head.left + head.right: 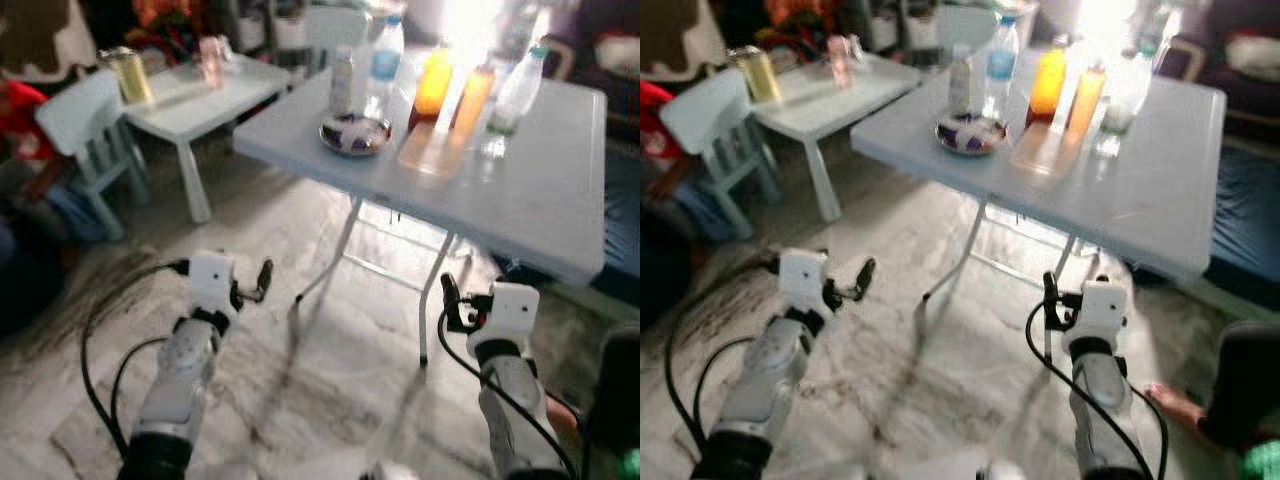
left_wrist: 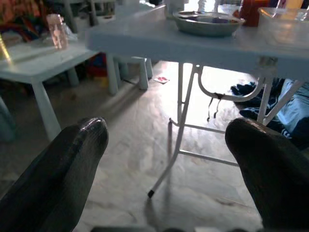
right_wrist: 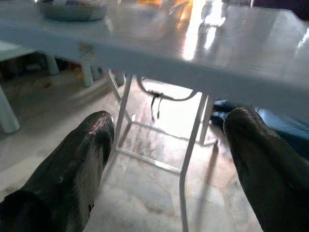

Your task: Restocking fridge

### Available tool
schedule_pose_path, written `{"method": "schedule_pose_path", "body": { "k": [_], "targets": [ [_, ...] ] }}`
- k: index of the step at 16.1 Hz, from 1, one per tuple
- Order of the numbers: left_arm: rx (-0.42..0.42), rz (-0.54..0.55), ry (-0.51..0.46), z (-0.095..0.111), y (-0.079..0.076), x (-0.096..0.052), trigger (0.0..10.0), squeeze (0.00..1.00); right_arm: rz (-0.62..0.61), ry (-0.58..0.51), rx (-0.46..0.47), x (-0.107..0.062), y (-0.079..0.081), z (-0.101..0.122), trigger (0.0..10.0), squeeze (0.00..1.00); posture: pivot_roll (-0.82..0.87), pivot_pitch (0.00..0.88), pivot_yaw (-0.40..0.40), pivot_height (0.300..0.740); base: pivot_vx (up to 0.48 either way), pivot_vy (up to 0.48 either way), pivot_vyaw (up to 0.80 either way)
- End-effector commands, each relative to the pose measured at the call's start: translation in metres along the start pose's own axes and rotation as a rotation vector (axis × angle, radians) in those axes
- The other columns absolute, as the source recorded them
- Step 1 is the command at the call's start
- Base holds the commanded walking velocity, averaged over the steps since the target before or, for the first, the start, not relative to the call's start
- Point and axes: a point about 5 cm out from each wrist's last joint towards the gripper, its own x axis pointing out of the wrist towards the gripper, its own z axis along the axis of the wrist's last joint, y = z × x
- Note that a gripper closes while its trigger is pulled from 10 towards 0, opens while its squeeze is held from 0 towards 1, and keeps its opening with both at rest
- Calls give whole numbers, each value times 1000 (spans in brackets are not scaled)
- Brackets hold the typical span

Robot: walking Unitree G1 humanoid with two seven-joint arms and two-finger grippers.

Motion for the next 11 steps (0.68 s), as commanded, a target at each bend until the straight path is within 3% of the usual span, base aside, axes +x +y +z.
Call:
{"method": "schedule_pose_path", "body": {
  "k": [1, 6, 11],
  "targets": [
    [22, 34, -2, 2, 9, -5, 10000, 0, 4, -27, -6, 2, 0, 7, 10000, 0, 29, 78, -18, 740, 0, 0, 0],
    [42, 108, -7, 2, 16, -25, 10000, 0, -10, -69, -52, 6, -9, 21, 10000, 0, 25, 94, -5, 740, 0, 0, 0],
    [5, 57, -39, 9, 5, -19, 10000, 0, 11, -46, -88, -9, 4, 11, 10000, 0, 13, 84, -8, 740, 0, 0, 0]
  ]
}}
